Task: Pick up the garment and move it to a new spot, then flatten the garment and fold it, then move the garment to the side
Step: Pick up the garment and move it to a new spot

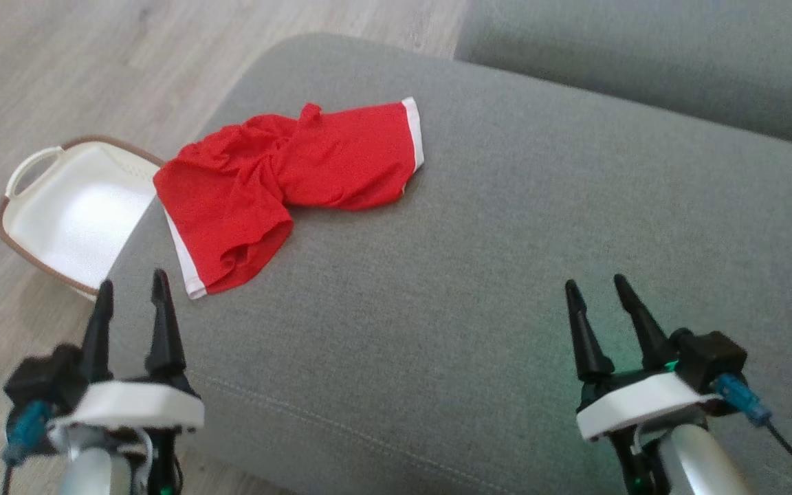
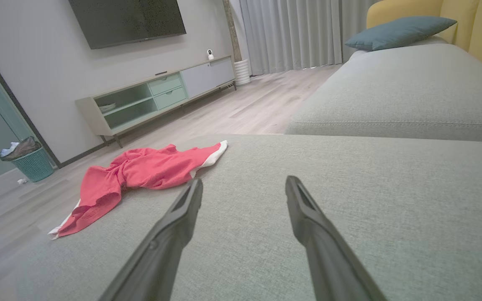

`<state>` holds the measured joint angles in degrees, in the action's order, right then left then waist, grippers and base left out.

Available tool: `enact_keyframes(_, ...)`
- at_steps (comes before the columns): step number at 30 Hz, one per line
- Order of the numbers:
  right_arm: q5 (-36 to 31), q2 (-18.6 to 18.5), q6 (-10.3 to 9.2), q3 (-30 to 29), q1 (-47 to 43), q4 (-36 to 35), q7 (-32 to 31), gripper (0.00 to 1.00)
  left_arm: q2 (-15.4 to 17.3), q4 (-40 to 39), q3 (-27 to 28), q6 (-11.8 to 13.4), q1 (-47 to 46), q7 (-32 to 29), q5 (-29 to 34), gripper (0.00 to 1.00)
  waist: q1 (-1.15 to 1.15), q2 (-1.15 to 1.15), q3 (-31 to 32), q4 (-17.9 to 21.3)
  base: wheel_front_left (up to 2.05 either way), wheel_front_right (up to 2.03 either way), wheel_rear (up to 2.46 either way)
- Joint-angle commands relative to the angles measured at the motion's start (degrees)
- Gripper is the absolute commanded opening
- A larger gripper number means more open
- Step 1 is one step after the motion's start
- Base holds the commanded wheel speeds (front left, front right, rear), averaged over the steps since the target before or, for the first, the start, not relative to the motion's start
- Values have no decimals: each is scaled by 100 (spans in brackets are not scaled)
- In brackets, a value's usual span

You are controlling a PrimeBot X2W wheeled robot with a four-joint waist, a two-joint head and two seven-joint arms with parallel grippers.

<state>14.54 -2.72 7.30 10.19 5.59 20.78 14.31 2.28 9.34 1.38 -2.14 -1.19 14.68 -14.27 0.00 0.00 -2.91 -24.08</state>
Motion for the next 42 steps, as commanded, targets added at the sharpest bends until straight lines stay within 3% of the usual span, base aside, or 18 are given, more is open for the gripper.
enact_keyframes(1, -80, -16, 19, 43, 335, -220, 69, 100, 60, -152, 260, -42, -433, 32, 53, 100, 0, 0, -172, 49, 0, 0, 0)
enact_keyframes(6, -450, -16, 19, -316, 589, -377, 69, 100, 194, 307, 445, -208, -1053, 32, 256, 100, 0, 0, -637, 115, 0, 0, 0)
enact_keyframes(10, -809, -16, 19, -689, 796, -587, 34, 100, 471, 1158, 415, -329, -1750, 18, 278, 100, 0, 0, -1005, 188, 0, 0, 0)
enact_keyframes(18, -1374, -16, 19, -1340, 1090, -1466, -432, 100, 1069, 2937, -172, -517, -3321, -829, 153, 100, 0, 0, -1626, 404, 0, 0, 0)
enact_keyframes(24, -1519, -16, 19, -1400, 1137, -2039, -753, 100, 1393, 4059, -669, -532, -4145, -1485, -122, 100, 0, 0, -1985, 620, 0, 0, 0)
enact_keyframes(29, -1535, -16, 19, -1350, 1093, -2234, -854, 100, 1571, 4582, -980, -533, -4496, -1610, -304, 100, 0, 0, -2157, 752, 0, 0, 0)
enact_keyframes(38, -1540, -16, 19, -1367, 1042, -2346, -886, 100, 1625, 5199, -1733, -534, -4751, -2229, -1079, 100, 0, 0, -2304, 898, 0, 0, 0)
enact_keyframes(39, -1540, -16, 19, -1363, 1049, -2344, -887, 100, 1632, 5199, -1847, -534, -4738, -2330, -1184, 65, 0, 0, -2305, 908, 0, 0, 0)
enact_keyframes(40, -1539, -16, 19, -1361, 1056, -2337, -887, 100, 1642, 5183, -1946, -534, -4724, -2405, -1291, 0, 0, 0, -2300, 915, 0, 0, 0)
enact_keyframes(42, -1530, -16, 19, -1353, 1070, -2301, -878, 100, 1675, 5089, -2157, -534, -4679, -2494, -1515, 0, 0, 0, -2262, 931, 0, 0, 0)
